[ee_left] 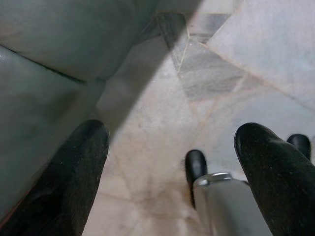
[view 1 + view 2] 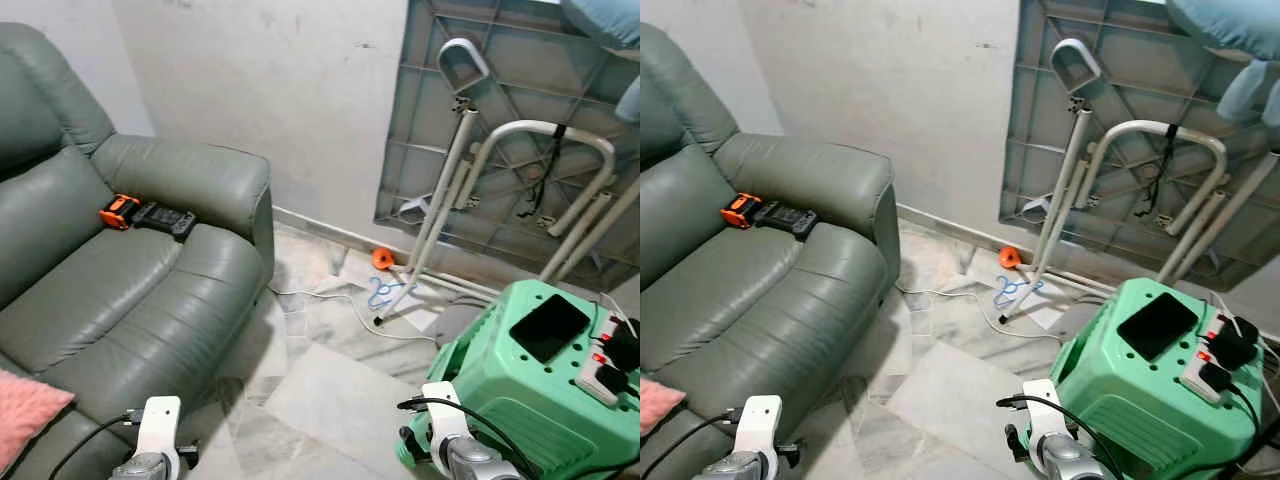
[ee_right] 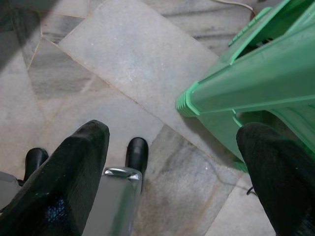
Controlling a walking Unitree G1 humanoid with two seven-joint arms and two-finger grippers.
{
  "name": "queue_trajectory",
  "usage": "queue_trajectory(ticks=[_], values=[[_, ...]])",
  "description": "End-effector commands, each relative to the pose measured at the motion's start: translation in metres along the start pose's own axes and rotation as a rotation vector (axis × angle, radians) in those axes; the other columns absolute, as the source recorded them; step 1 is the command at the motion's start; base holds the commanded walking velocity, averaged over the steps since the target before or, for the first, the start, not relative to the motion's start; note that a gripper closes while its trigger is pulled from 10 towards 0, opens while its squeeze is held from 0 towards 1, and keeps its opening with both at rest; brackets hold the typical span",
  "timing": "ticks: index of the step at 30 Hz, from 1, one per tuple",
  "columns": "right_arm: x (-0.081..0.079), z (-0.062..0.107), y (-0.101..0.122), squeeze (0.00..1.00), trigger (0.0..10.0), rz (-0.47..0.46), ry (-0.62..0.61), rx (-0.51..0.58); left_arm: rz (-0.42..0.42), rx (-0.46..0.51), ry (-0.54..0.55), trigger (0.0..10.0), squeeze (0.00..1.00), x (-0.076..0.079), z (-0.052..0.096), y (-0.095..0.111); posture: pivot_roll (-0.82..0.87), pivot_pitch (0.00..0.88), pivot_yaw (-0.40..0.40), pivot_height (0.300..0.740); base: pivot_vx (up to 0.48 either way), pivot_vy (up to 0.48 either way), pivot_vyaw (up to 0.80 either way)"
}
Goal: Move the pillow to the sofa
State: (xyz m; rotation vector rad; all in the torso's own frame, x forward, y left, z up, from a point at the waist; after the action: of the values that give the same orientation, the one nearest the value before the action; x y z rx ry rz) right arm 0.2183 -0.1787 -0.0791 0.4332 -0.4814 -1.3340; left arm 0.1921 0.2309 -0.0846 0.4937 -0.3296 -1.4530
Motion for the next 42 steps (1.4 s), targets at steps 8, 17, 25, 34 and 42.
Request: queue_trajectory(ticks=[8,17,25,34,42], values=[[0.002,0.001,-0.002,0.00,10.0,0.033,-0.004,-0.002,0.061,0.034,-0.057,10.0,0.00,0.006,0.000,-0.003,-0.02,0.003,-0.001,0.740,0.000,0.000,0.00],[0.003,0.001,-0.003,0.00,10.0,0.053,0.002,-0.018,0.034,0.026,-0.067,10.0,0.00,0.010,-0.001,0.005,-0.01,0.000,-0.011,0.740,0.000,0.000,0.00],[0.002,0.000,0.002,0.00,10.0,0.052,0.002,-0.016,0.077,0.033,-0.083,10.0,0.00,0.011,-0.001,0.006,-0.01,0.000,-0.014,0.740,0.000,0.000,0.00],[0.007,-0.001,0.021,0.00,10.0,0.046,-0.038,0.066,0.131,0.114,0.021,10.0,0.00,-0.012,0.001,0.020,-0.01,0.000,-0.011,0.740,0.000,0.000,0.00],[0.006,0.001,0.073,0.00,10.0,0.048,-0.034,0.259,0.110,0.263,-0.235,10.0,0.00,0.011,0.004,0.060,-0.01,0.000,-0.010,0.740,0.000,0.000,0.00]])
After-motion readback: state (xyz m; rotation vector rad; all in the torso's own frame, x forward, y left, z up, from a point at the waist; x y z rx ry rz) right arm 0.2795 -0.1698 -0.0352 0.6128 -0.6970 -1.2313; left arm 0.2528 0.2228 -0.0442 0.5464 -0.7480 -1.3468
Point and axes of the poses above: a point about 5 cm out from each wrist's last joint towards the gripper, its own z axis pointing back from the gripper into the wrist, its own y axis along the axis of the wrist's last joint, x = y × z, the point moved 1 cm from there along -z, pointing out of the wrist towards the gripper, and after that the axes turned 1 degree about z, right-handed, at the moved point
